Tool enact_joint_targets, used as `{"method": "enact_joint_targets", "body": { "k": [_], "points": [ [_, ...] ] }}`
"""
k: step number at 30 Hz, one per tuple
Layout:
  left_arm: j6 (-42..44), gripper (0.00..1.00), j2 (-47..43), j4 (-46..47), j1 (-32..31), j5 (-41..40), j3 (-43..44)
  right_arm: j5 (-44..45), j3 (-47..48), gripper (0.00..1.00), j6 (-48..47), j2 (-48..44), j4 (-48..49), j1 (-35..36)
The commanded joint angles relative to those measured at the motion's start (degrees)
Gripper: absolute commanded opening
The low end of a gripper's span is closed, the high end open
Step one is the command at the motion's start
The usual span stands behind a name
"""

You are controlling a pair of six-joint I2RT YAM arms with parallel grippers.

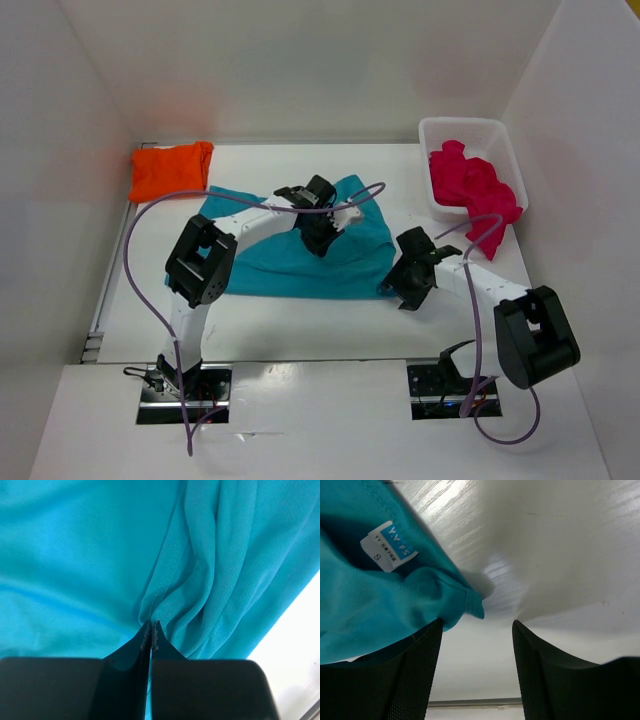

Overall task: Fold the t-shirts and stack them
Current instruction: Fold the flattened tshirt in 1/3 of the way

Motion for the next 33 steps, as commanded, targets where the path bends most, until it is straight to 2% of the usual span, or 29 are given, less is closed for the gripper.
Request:
{"method": "enact_joint_targets", "body": {
  "k": [1,4,7,8,12,25,27,28,29,31,33],
  "points": [
    [-1.4,0.0,-1.4,-0.1,0.3,-1.4,2.7,0.7,-0.3,0.63,-0.6,2.3,4.4,0.6],
    [-1.4,0.0,-1.4,-0.1,0.3,-1.4,2.7,0.7,-0.3,0.55,-1.3,2.8,4.4,0.6],
    [-1.4,0.0,-1.9,-0.1,0.9,-3.1,2.1,1.3,0.2,0.33,-1.3,2.8,4.4,0.6],
    [-1.4,0.0,-1.9,-0.1,0.9,-3.7,2.6,1.3,0.2,0.19,-1.3,2.8,4.4,0.6],
    [-1.9,0.0,-3.2,1.1,2.0,-5.5,3.2,1.9,0.2,0.0,-1.3,2.8,3.8,0.6],
    [-3.8,0.0,-3.8,8.4,3.7,-11.4,-0.6,2.4,0.2,0.0,-1.8,2.8,3.3,0.6],
    [-3.2,0.07,-3.2,7.5,3.7,-10.9,-1.1,1.9,0.2,0.0,-2.3,3.5,3.3,0.6],
    [-3.2,0.1,-3.2,7.0,3.7,-10.4,-1.1,0.9,0.2,0.04,-2.3,3.5,3.3,0.6],
    [-3.2,0.12,-3.2,7.0,3.7,-10.4,-1.1,0.4,0.8,0.31,-3.1,3.5,3.3,0.6],
    [-3.2,0.16,-3.2,5.8,3.7,-10.4,-1.1,0.9,2.9,0.54,-3.7,2.4,1.1,1.9],
    [-3.2,0.2,-3.8,5.8,3.7,-10.4,-1.6,3.2,7.1,0.57,-3.7,-0.6,-2.5,3.8]
  ]
}}
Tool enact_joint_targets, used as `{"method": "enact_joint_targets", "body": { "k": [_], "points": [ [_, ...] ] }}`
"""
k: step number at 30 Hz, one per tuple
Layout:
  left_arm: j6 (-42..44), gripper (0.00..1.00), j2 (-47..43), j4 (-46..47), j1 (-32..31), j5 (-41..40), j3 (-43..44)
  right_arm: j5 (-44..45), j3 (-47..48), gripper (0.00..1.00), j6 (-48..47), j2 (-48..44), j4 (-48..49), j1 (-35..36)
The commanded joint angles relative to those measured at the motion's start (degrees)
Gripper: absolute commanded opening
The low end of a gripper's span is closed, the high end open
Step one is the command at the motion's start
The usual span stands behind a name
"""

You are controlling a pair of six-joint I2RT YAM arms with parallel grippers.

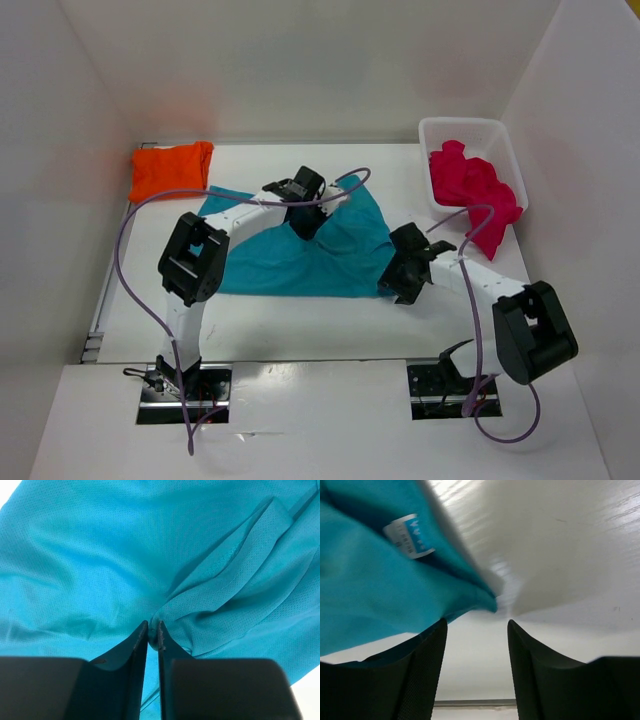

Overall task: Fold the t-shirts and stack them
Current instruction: Fold the flattened tshirt in 1/3 of the way

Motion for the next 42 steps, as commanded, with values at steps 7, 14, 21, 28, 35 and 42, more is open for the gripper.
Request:
{"method": "enact_joint_targets", "body": {
  "k": [7,14,21,28,35,42],
  "points": [
    [-0.9,0.23,-2.6,-0.9,-0.2,0.7,-2.7,9.2,18.1,0.52,-9.5,-3.5,-3.0,4.9],
    [-2.0,0.27,-2.6,-0.3,-0.2,-1.3,-2.7,5.1,29.2,0.4,-19.8,18.6,1.7,5.6],
    [-3.2,0.27,-1.5,-0.3,0.9,-1.4,-3.2,4.6,30.9,0.47,-21.6,23.5,5.4,6.1],
    [-5.1,0.27,-1.0,-0.3,1.6,3.5,-3.8,3.3,30.4,0.48,-20.9,25.9,9.0,6.1],
    [-5.1,0.27,0.1,-0.9,1.6,3.5,-3.3,3.3,33.6,0.5,-21.4,30.9,9.5,6.1],
    [-5.1,0.27,0.7,-0.9,2.1,4.0,-3.3,3.8,34.6,0.5,-22.0,31.5,10.0,7.2]
  ]
}}
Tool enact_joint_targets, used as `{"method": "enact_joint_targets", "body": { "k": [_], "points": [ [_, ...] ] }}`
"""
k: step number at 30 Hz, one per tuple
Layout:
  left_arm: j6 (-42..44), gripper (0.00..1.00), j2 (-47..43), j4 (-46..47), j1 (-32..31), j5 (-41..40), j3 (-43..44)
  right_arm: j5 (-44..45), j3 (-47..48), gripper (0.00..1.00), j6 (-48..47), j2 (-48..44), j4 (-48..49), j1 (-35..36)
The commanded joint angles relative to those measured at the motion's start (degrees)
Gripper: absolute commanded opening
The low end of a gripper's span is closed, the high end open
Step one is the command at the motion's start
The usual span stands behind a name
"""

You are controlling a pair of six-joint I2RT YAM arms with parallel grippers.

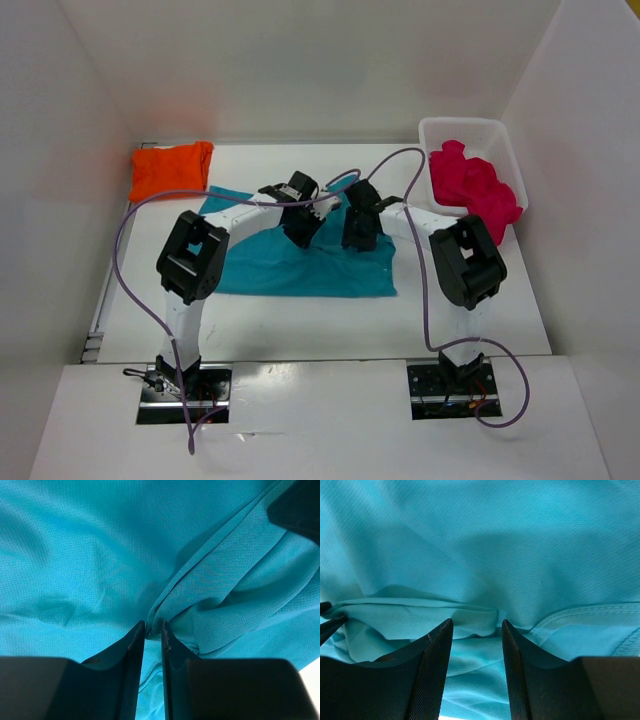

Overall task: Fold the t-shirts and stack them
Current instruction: Fold the flattened tshirt in 1/3 of the way

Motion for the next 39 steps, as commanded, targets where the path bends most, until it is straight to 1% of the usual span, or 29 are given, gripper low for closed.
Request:
{"method": "enact_joint_targets", "body": {
  "k": [1,7,8,11,12,14,15,18,20,23,27,31,33,35,39],
  "points": [
    [-0.6,0.27,1.1,-0.5,0.4,1.8,0.3,0.9,2.2,0.5,-1.1,1.4,1.6,1.3],
    [-0.6,0.27,1.1,-1.0,0.4,1.8,0.9,0.4,2.2,0.48,-0.6,3.1,0.8,1.3],
    [-0.6,0.27,1.1,-1.0,0.4,1.8,0.9,0.4,2.2,0.42,-0.6,3.1,0.8,1.3],
    [-0.6,0.27,1.1,-1.0,0.4,1.8,0.9,1.0,2.2,0.27,0.0,3.1,0.8,1.3],
    [-0.6,0.27,1.1,-1.0,0.4,1.8,0.9,2.2,2.2,0.24,0.0,3.1,0.8,1.3],
    [-0.6,0.27,1.1,-1.0,0.4,1.8,0.9,3.2,2.2,0.2,0.5,2.5,0.1,1.3],
    [-0.1,0.27,1.1,-1.0,0.4,1.8,1.4,4.3,2.7,0.2,0.5,2.0,0.1,1.3],
    [-0.1,0.27,1.1,-1.6,0.4,1.8,1.4,5.8,3.3,0.11,0.0,0.5,-1.4,1.3],
    [-0.1,0.27,1.1,-2.1,0.4,1.8,2.7,6.5,4.0,0.08,0.0,-1.2,-2.6,1.3],
    [-0.1,0.26,1.1,-2.1,0.4,1.8,3.9,7.1,4.0,0.07,0.0,-3.1,-3.1,1.3],
    [-0.1,0.16,1.1,-2.6,0.4,2.3,4.5,7.7,4.0,0.07,0.0,-5.9,-3.6,1.3],
    [0.5,0.1,1.1,-3.2,0.4,3.5,5.6,7.7,4.0,0.07,0.0,-5.9,-3.6,1.3],
    [0.5,0.08,1.6,-3.2,0.4,3.5,6.1,7.7,4.0,0.03,0.0,-5.3,-3.6,1.3],
    [0.5,0.06,1.6,-3.2,0.4,4.0,6.8,9.7,4.0,0.0,0.6,-5.3,-3.6,1.3],
    [0.5,0.05,1.6,-2.5,0.4,3.4,8.0,14.3,4.0,0.0,2.6,-5.3,-3.6,0.6]
  ]
}}
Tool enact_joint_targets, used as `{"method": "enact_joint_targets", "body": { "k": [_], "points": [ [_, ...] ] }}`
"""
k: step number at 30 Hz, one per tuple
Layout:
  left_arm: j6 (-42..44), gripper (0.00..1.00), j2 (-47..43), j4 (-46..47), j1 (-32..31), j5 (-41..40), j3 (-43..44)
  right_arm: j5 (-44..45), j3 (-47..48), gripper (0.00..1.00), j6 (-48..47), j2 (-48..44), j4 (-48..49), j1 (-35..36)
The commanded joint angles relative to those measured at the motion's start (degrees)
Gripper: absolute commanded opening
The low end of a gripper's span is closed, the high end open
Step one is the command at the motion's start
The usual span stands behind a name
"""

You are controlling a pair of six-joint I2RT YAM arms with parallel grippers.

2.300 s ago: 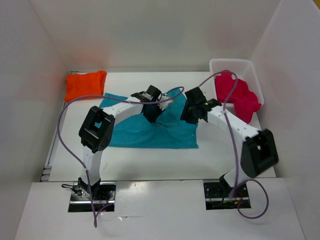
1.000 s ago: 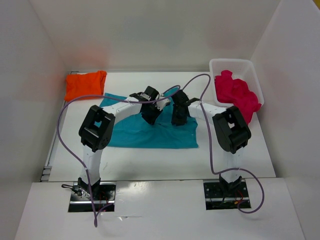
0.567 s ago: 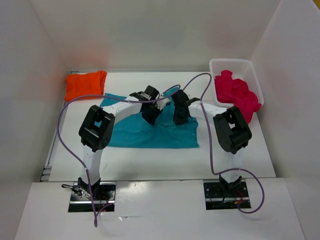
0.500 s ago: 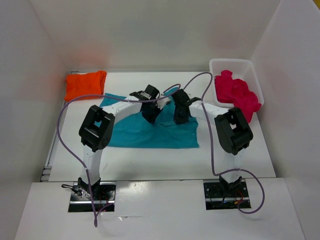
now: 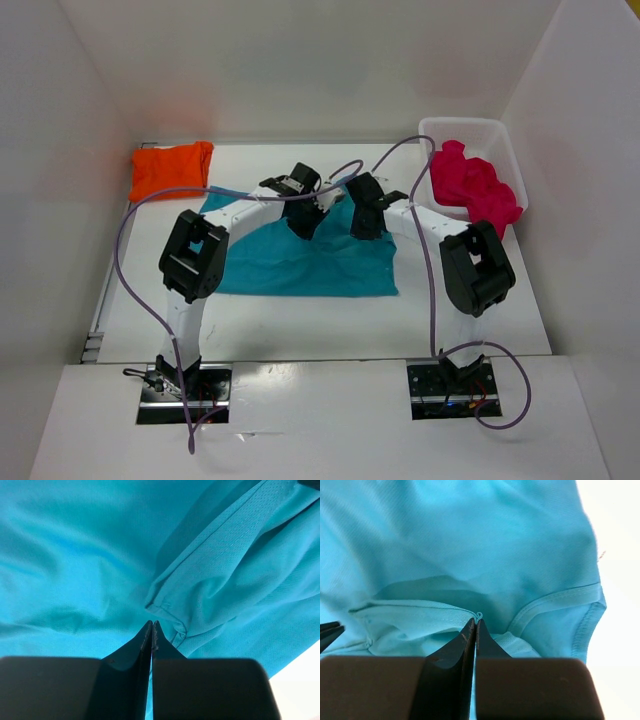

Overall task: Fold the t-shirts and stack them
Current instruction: Fold the flattened tshirt in 1/3 of the way

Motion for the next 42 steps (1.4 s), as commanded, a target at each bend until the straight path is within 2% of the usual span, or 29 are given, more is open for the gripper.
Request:
{"method": "enact_joint_targets", "body": {
  "k": [1,3,10,11,12,14,15,16,17,25,32,37,41,42],
  "points": [
    [0.3,0.05,0.4,0.3,0.3,1.3,3.5,5.2,2.1,0.0,1.8,-1.9,-0.6,-1.1],
    [0.3,0.05,0.9,0.3,0.3,1.3,4.1,4.5,2.1,0.0,1.8,-1.9,1.6,-2.3],
    [0.3,0.18,1.4,0.3,0.3,0.7,4.1,4.0,2.6,0.0,2.3,0.7,3.7,-4.7],
    [0.3,0.21,1.4,0.3,0.3,0.7,4.1,2.3,2.6,0.03,2.3,0.7,3.7,-5.5],
    [0.3,0.34,1.4,0.3,0.3,0.7,4.1,1.3,2.1,0.13,2.3,1.4,4.6,-5.5],
    [0.3,0.46,2.7,-0.2,-0.2,0.7,4.1,-0.4,2.1,0.37,1.6,2.0,4.6,-6.0],
    [0.3,0.49,2.8,-0.7,-0.2,0.7,4.7,-1.0,2.1,0.52,1.6,2.0,4.6,-6.0],
    [0.3,0.53,3.4,-0.7,-0.2,0.7,4.7,-1.6,2.1,0.56,1.6,2.0,4.6,-6.0],
    [0.3,0.54,4.0,-0.7,-0.7,0.7,4.7,-1.6,1.6,0.56,1.6,2.0,4.6,-6.0],
    [-0.2,0.56,4.5,-0.1,-0.7,3.5,6.7,1.4,-4.1,0.58,6.2,-8.9,-0.6,-6.0],
    [-0.7,0.56,4.5,-1.3,-0.7,6.8,8.4,-0.8,-16.9,0.58,14.3,-18.1,-6.9,-6.0],
    [-0.7,0.56,6.4,-0.8,-0.7,6.3,8.4,-2.8,-23.9,0.65,17.3,-20.2,-7.5,-6.0],
    [-0.2,0.47,7.7,0.3,-0.7,5.6,8.4,-3.3,-25.2,0.69,19.1,-20.7,-7.5,-6.0],
    [-0.2,0.4,7.7,0.3,-0.7,5.6,8.4,-3.3,-25.9,0.69,19.1,-20.7,-7.5,-6.0]
  ]
}}
